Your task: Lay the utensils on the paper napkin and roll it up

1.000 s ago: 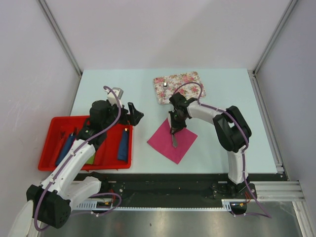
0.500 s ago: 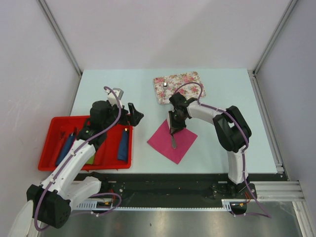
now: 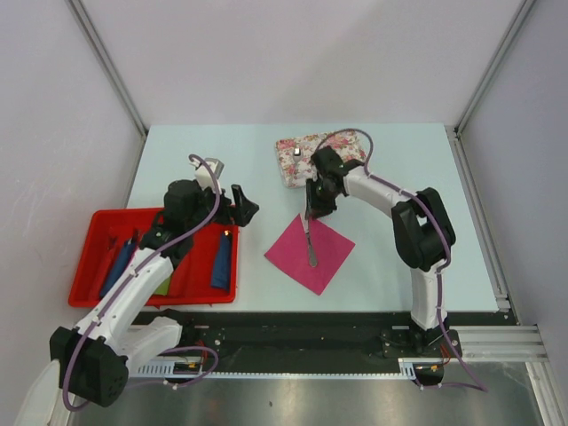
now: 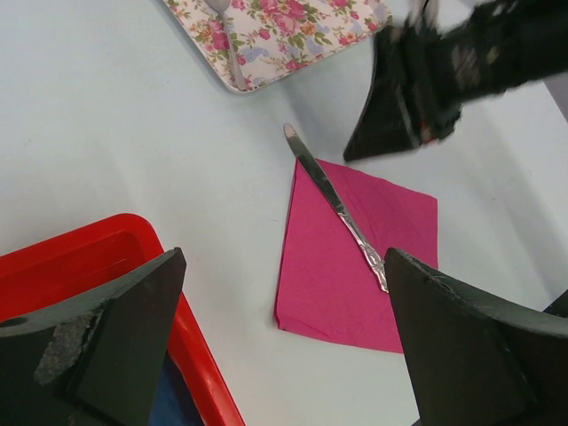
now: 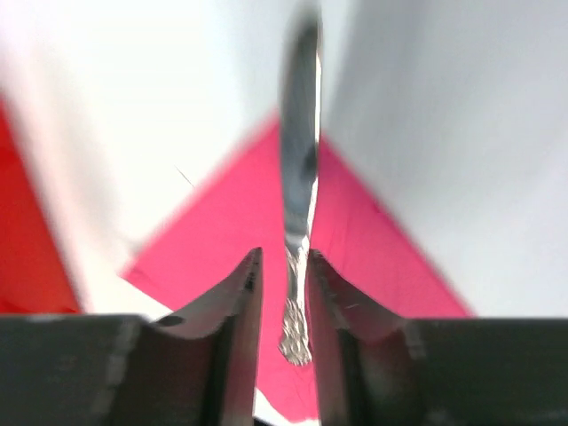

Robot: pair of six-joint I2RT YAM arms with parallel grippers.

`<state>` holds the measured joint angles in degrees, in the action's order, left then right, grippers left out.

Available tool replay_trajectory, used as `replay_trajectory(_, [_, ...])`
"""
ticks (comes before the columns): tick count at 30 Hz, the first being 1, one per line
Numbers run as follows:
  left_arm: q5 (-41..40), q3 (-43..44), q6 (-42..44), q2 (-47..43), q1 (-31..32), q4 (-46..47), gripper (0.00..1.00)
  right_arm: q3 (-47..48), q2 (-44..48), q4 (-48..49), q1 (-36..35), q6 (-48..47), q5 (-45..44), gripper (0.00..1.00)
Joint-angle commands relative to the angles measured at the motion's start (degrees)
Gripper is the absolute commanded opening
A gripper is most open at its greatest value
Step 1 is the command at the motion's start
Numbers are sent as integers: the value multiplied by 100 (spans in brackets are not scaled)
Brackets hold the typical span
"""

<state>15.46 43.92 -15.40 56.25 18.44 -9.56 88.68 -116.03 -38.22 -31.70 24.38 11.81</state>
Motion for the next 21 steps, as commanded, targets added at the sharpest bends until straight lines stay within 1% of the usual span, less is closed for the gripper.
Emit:
replay_trajectory(1, [71, 310, 63, 184, -112, 261, 100, 1193, 117, 499, 375, -320, -161, 33])
replay_trajectory(2, [62, 327, 55, 289, -138, 271, 100, 1378, 2, 552, 410, -320, -231, 33])
replay_trajectory(3, [62, 354, 46, 325, -156, 323, 100, 1884, -312, 543, 437, -303, -267, 33])
replay_trajectory(6, [27, 450, 54, 509, -261, 420, 100, 2730, -875, 482, 463, -215, -478, 33])
replay_trajectory(9, [-8, 521, 107, 624, -376, 464, 100, 3101, -1158, 613, 455, -136, -619, 34])
replay_trajectory(10, [-8, 538, 107, 659, -437, 481, 100, 3337, -1376, 622, 455, -92, -645, 35])
replay_trajectory(17, [-8, 565, 46, 870, -587, 464, 100, 4322, -2317, 719, 340, -65, -1093, 34])
replay_trajectory(21, [0, 530, 63, 905, -701, 464, 100, 4508, -2661, 772, 226, -179, -1338, 33])
